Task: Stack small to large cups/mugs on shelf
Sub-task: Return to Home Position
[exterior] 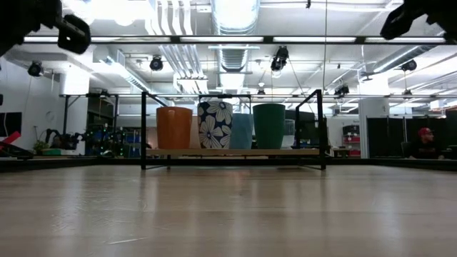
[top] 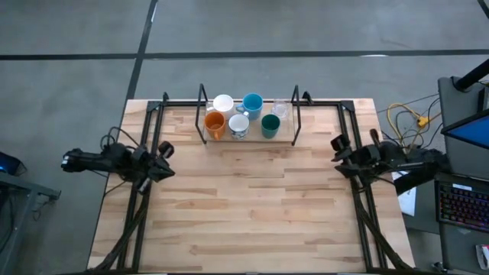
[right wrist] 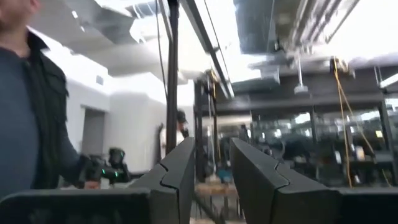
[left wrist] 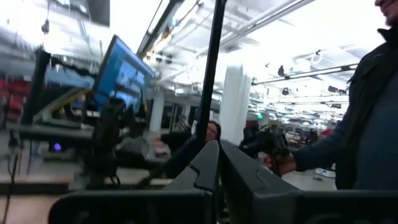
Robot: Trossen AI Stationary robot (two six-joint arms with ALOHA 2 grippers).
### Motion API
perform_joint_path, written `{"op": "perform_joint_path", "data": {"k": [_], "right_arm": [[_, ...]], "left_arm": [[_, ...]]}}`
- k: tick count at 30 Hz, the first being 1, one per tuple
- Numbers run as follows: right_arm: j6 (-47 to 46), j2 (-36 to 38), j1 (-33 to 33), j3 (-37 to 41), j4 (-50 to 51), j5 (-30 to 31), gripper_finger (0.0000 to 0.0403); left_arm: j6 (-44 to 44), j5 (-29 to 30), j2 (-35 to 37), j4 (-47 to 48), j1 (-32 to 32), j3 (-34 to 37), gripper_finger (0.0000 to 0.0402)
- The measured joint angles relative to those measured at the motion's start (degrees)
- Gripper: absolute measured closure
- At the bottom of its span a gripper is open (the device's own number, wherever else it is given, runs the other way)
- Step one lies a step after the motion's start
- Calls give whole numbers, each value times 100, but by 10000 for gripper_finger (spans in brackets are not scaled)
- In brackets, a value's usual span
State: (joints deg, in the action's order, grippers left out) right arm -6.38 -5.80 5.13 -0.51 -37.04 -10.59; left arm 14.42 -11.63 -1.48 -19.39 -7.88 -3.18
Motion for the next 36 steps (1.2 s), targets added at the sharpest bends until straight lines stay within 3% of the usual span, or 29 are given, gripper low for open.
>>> {"op": "perform_joint_path", "data": {"k": [4, 13, 24, 27, 32, 36], "right_arm": [[1, 589, 0, 0, 173, -15, 307], [-403, 574, 0, 0, 225, -164, 307], [-714, 519, 0, 0, 248, -156, 307], [-690, 481, 0, 0, 254, -147, 307], [-678, 448, 0, 0, 257, -139, 307], [-673, 454, 0, 0, 256, -139, 307]], "left_arm": [[-252, 8, 0, 2, 0, -245, 402], [-776, 69, -2, 5, 0, -796, 402], [-725, 56, -4, 45, 0, -1074, 402], [-512, -355, -4, 43, 0, -1399, 402], [-418, -2091, -11, 95, -2, -1886, 402], [-287, -2309, -13, 547, -4, -1850, 402]]}}
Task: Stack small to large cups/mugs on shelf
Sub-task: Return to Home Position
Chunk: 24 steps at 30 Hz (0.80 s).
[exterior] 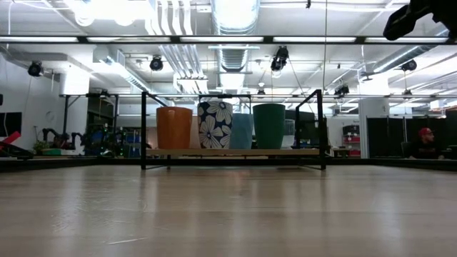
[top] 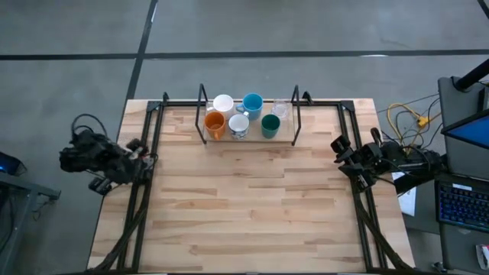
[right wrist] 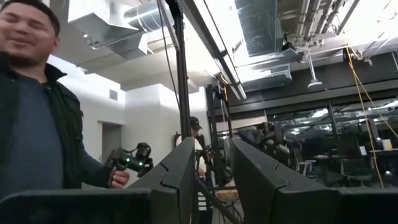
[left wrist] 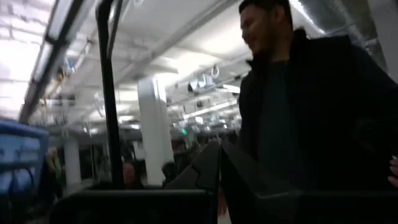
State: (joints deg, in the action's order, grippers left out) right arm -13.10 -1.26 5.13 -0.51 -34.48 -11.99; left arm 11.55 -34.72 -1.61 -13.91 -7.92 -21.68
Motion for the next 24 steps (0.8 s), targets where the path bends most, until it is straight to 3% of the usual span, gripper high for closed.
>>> {"op": "perform_joint_path", "data": {"k": [10, 15, 24], "right_arm": [[0, -4, 0, 0, 0, 0, 307], [0, -4, 0, 0, 0, 0, 307], [2, -4, 0, -2, 12, 0, 307]], "left_arm": [[335, -48, 4, -376, 2, 1130, 402], [979, 19, 7, -1658, 4, 2081, 402], [808, -276, 9, -758, 4, 2119, 402]]}}
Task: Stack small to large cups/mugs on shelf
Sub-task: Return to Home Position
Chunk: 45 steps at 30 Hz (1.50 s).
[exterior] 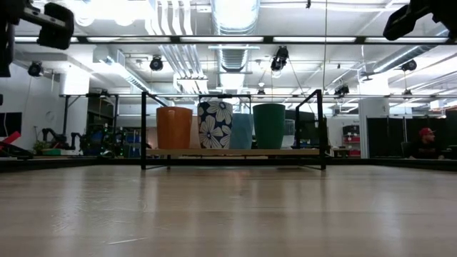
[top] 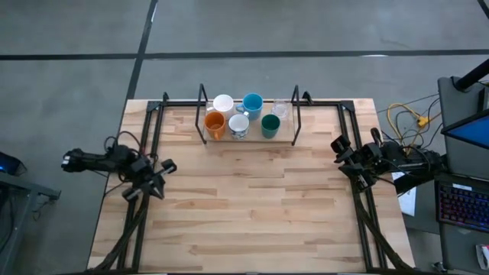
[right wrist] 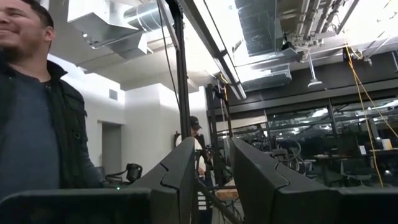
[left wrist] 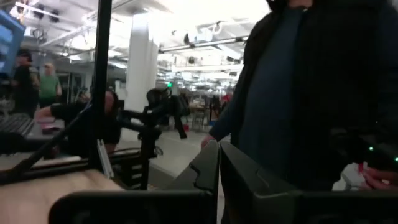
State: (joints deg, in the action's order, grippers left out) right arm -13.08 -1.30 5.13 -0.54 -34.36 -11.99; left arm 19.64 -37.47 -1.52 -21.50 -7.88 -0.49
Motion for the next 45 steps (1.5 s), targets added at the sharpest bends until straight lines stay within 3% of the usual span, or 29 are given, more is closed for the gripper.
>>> {"op": "perform_joint_path", "data": {"k": [15, 23, 29, 34, 37, 40, 45], "right_arm": [[0, 0, 0, 0, 1, 0, 307], [0, 0, 0, 0, 3, 0, 307], [0, 0, 0, 0, 1, 0, 307], [0, -1, 0, 0, 3, 0, 307], [0, -2, 0, 0, 1, 0, 307], [0, -1, 0, 0, 1, 0, 307], [0, 0, -1, 0, 3, 0, 307]], "left_arm": [[-640, 724, 0, 106, 9, -223, 402], [-649, 1232, 1, 1205, 129, -245, 402], [-880, 2368, 2, 1225, 166, -234, 402], [-999, 4160, 2, 1416, 168, -232, 402], [-1007, 4811, 2, 1890, 168, -225, 402], [-1028, 4913, 2, 2441, 167, -225, 402], [-1658, 4695, 2, 2544, 166, -227, 402]]}}
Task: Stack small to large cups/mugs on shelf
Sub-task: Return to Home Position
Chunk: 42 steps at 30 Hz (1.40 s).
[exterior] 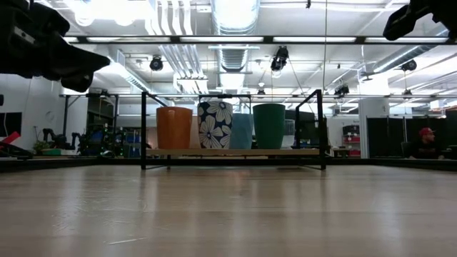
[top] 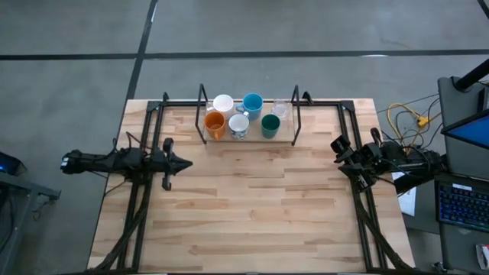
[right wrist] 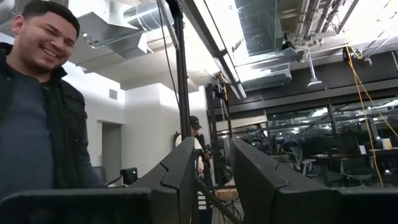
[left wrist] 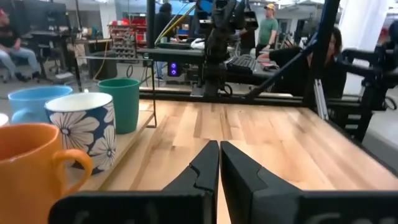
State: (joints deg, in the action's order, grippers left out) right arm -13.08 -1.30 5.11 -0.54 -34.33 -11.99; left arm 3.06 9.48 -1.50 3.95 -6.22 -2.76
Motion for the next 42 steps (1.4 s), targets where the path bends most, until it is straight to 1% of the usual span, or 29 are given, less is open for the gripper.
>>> {"op": "perform_joint_path", "data": {"k": [4, 6, 21, 25, 27, 31, 34, 35, 36, 40, 42], "right_arm": [[0, 0, 0, 0, -1, 0, 307], [0, 2, 1, 0, 0, 0, 307], [0, 0, -1, 0, -2, 0, 307], [0, 0, 1, 0, -1, 0, 307], [0, 2, -1, 0, -2, 0, 307], [0, 0, 0, 0, -1, 0, 307], [0, 0, 0, 0, 0, 23, 307], [3, -4, 1, 0, 4, 201, 307], [64, -19, 0, -4, 39, 502, 307], [486, -58, -3, -9, 387, 2119, 307], [685, -71, -6, -9, 437, 2551, 307]], "left_arm": [[-356, -8, -2, 180, 0, -42, 402], [-382, -9, -1, 222, 0, -57, 402], [-335, -9, -109, 232, 0, -54, 402], [28, -51, -107, 107, 0, -34, 402], [106, -221, -105, 44, 0, -22, 402], [66, -866, -70, -4, -2, -14, 402], [91, -1028, -68, -27, -2, 32, 402], [98, -1026, -66, -36, -2, 38, 402], [100, -1028, -66, -42, -2, 39, 402], [95, -1028, -55, -44, -2, 40, 402], [61, -1028, -45, -37, -2, 30, 402]]}}
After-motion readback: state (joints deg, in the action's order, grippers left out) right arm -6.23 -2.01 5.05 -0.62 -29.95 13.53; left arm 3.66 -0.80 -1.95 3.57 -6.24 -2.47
